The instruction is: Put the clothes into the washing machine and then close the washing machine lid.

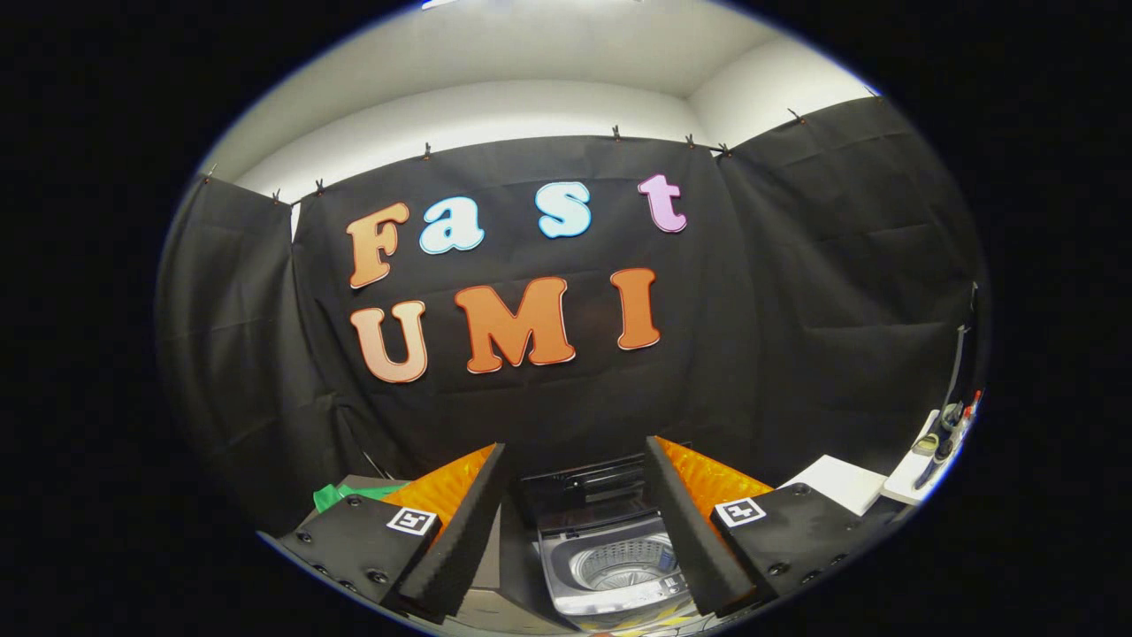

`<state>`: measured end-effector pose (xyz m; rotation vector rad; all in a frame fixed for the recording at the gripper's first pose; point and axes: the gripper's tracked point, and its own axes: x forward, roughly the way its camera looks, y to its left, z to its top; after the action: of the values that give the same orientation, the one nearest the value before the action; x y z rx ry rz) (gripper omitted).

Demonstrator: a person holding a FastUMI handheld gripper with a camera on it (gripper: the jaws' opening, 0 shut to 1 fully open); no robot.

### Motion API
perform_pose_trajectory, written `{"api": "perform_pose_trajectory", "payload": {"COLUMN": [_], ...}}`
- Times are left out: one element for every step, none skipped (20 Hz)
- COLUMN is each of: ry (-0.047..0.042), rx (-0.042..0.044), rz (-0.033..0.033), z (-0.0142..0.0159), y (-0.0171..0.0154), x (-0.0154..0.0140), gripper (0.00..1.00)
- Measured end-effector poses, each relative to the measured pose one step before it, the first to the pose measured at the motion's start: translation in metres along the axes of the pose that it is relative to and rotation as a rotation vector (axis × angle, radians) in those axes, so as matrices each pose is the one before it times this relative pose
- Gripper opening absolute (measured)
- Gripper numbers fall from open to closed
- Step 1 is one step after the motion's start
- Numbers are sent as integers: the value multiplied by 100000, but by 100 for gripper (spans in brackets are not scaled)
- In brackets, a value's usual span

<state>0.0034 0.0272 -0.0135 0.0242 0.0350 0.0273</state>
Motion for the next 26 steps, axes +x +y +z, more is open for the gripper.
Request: {"api": "perform_pose_trajectory", "payload": {"ry": [641,753,990,1222,1264,987,841,785,965,1191,1167,1194,1255,1474,1752,2043,2091,2260,2266,1949,1780,1835,1971,1483,1294,1642], "rx": [-41,-138,-140,-97,-141,-386,-690,-1062,-1132,-1041,-843,-559,-395,-411,-535,-758,-933,-694,-244,-19,20,-586,-1220,-1503,-1588,-1549], "rz": [1231,1642,1705,1894,2231,1976,1693,1628,1519,1828,2161,2261,2181,2232,2224,2009,1760,1279,978,1261,1357,1031,-127,-696,-607,-462], "z": [-273,-470,-377,-529,-525,-465,-272,-407,-489,-548,-547,-704,-482,-821,-802,-916,-957,-979,-971,-945,-829,-749,-940,-788,-737,-653], "y": [715,933,1025,1070,1253,1168,1156,1159,1079,1307,1522,1383,1382,1467,1315,1249,1200,1238,1038,1086,1106,899,522,200,235,343], "x": [186,216,326,143,384,388,336,480,510,456,517,417,519,719,676,636,693,786,801,1030,779,858,931,791,616,692], "gripper": [98,98,98,98,99,99,99,99,99,99,99,99,99,99,99,99,99,99,99,99,99,99,99,99,99,99]}}
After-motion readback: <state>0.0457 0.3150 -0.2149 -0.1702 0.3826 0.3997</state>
